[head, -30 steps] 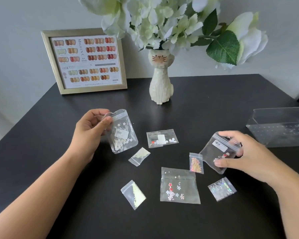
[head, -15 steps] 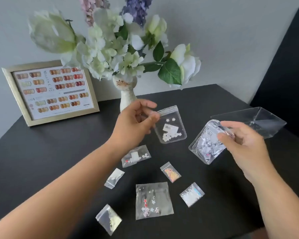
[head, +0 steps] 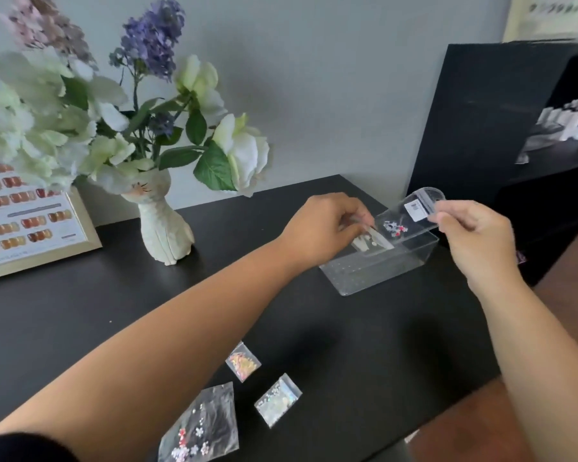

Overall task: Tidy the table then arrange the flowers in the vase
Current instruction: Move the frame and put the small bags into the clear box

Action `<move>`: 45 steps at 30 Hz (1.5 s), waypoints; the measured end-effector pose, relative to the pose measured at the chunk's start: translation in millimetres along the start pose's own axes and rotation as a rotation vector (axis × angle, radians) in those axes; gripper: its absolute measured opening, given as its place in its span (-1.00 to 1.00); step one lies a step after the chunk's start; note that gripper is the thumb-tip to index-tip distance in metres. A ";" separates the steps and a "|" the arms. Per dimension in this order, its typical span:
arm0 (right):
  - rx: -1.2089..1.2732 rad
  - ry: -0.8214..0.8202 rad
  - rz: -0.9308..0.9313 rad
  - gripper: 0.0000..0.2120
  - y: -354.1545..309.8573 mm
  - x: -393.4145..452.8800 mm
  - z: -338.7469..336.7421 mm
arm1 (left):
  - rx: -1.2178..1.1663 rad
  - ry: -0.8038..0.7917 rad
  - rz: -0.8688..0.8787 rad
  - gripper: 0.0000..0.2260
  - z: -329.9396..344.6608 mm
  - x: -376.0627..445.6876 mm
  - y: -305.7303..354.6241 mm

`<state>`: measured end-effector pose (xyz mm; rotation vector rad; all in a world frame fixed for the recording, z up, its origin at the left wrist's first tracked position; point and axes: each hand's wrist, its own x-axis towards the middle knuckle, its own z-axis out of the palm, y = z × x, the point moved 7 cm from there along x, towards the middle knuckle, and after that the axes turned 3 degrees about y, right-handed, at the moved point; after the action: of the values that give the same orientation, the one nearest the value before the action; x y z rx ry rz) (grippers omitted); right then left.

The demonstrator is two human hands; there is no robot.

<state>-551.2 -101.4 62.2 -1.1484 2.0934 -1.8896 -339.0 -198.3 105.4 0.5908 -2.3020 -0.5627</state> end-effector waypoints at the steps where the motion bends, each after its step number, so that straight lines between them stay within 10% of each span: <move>1: -0.033 -0.024 -0.001 -0.83 3.1 5.6 3.5 | 0.043 -0.048 0.005 -0.88 7.5 4.2 0.5; 19: -0.618 -0.158 -0.089 -0.76 30.7 10.1 42.9 | 0.283 -0.385 -0.176 -0.75 73.1 40.1 -40.9; 35: -0.522 -0.115 -0.303 -0.81 -15.3 -38.0 41.0 | 0.251 -0.204 -0.113 -0.81 -10.2 -34.8 -27.0; 40: -0.235 -0.327 -0.428 -0.82 -44.7 -101.2 77.6 | 0.174 -0.195 -0.283 -0.82 -64.1 -125.1 -42.7; 45: -0.077 -0.927 -0.255 -0.79 -36.6 -170.5 119.3 | 0.215 -0.263 -0.429 -0.80 -94.5 -213.1 -52.9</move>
<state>-349.5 -98.3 -0.6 -1.8862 1.5277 -0.9796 -117.9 -144.9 32.0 1.1947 -2.5126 -0.6236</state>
